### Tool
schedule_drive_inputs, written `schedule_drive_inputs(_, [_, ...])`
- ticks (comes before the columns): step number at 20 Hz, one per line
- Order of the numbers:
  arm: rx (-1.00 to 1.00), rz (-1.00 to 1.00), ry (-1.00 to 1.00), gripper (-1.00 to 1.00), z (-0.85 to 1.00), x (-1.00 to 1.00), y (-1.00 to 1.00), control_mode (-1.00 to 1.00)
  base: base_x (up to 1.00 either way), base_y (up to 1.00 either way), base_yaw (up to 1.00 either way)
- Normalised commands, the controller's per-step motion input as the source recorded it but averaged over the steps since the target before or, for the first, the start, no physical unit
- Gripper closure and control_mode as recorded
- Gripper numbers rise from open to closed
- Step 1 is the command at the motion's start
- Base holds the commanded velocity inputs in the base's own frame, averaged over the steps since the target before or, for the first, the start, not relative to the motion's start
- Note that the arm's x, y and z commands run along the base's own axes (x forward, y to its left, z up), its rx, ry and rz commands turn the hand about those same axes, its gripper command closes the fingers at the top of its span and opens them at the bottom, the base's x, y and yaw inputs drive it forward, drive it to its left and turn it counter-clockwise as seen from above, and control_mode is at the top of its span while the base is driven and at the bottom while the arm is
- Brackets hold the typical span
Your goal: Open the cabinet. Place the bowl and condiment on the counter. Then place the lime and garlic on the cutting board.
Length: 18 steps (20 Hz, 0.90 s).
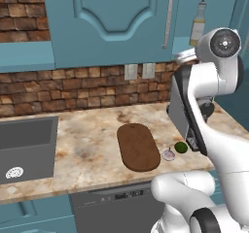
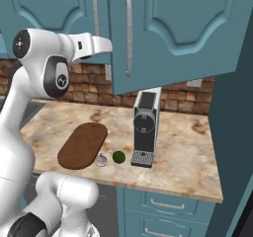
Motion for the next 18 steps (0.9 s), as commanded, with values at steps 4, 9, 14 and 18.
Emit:
schedule_drive_inputs(4, [0.0, -0.13, 0.0, -1.0, -0.05, 0.0, -0.54, -1.0, 0.0, 0.0, 0.0])
schedule_drive_inputs(9, [0.0, -0.07, 0.0, -1.0, -0.19, 0.0, -0.74, -1.0, 0.0, 0.0, 0.0])
schedule_drive_inputs(14, [0.0, -0.05, 0.0, -1.0, -0.22, 0.0, -0.87, -1.0, 0.0, 0.0, 0.0])
schedule_drive_inputs(18, [0.0, -0.07, 0.0, -1.0, -0.2, 0.0, -0.86, -1.0, 0.0, 0.0, 0.0])
